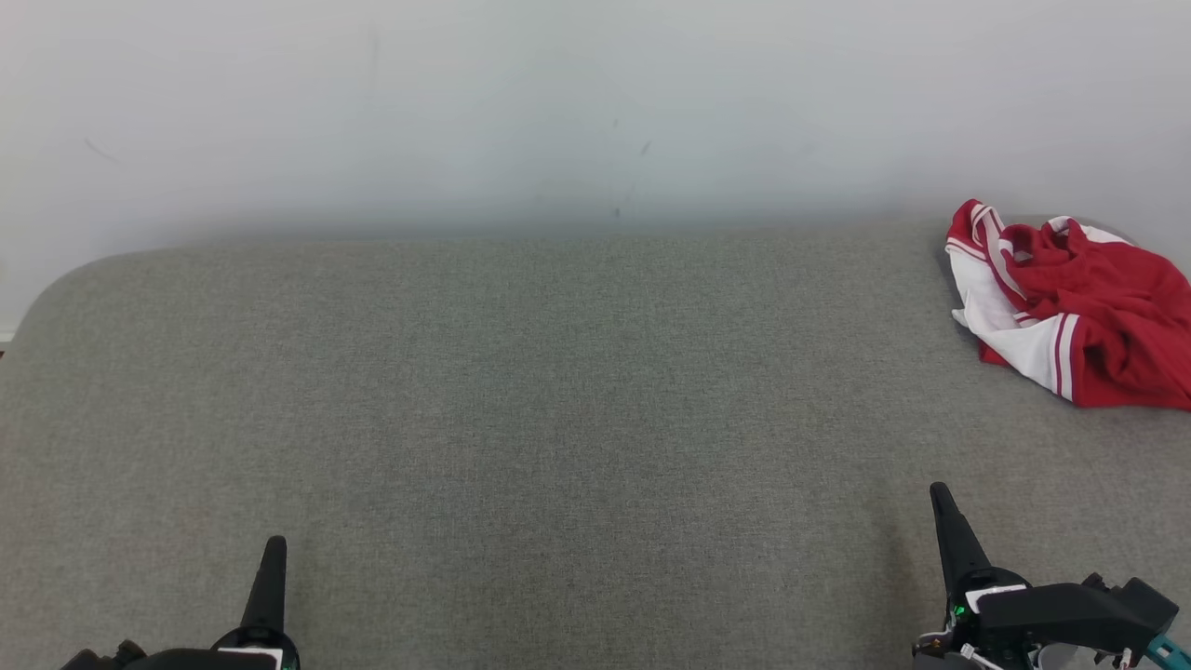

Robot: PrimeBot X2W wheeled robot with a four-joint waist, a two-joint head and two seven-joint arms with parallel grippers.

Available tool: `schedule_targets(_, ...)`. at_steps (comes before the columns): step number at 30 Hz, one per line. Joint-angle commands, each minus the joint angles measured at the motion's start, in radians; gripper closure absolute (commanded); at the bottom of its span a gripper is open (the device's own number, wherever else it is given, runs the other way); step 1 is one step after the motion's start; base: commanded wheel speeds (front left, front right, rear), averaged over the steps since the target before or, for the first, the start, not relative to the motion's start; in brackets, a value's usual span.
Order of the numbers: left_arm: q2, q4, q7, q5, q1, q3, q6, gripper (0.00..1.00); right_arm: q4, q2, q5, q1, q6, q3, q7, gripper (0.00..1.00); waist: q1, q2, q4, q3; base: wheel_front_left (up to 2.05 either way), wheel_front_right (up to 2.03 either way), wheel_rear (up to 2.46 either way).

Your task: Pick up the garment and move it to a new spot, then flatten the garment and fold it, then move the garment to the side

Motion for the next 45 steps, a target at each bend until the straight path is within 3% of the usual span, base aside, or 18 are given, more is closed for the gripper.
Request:
schedule_targets(1,0.000,-0.003,0.005,-0.023,-0.020,0.004,-0.004,1.00,-0.005,0.001,0.021,-0.009,-0.002,-0.003,0.008,1.00,0.0000,-0.0001,-0.001,0.000,0.00,0.00,0.00)
schedule_targets(33,0.000,0.002,0.064,-0.262,-0.047,0.027,-0.019,1.00,0.008,0.001,0.257,-0.036,-0.002,-0.014,0.064,1.00,0.0000,-0.0001,-0.018,-0.010,0.00,0.00,0.00)
schedule_targets(45,0.000,0.002,0.062,-0.259,-0.047,0.026,-0.019,1.00,0.008,0.001,0.252,-0.036,-0.002,-0.014,0.064,1.00,0.0000,-0.0001,-0.018,-0.010,0.00,0.00,0.00)
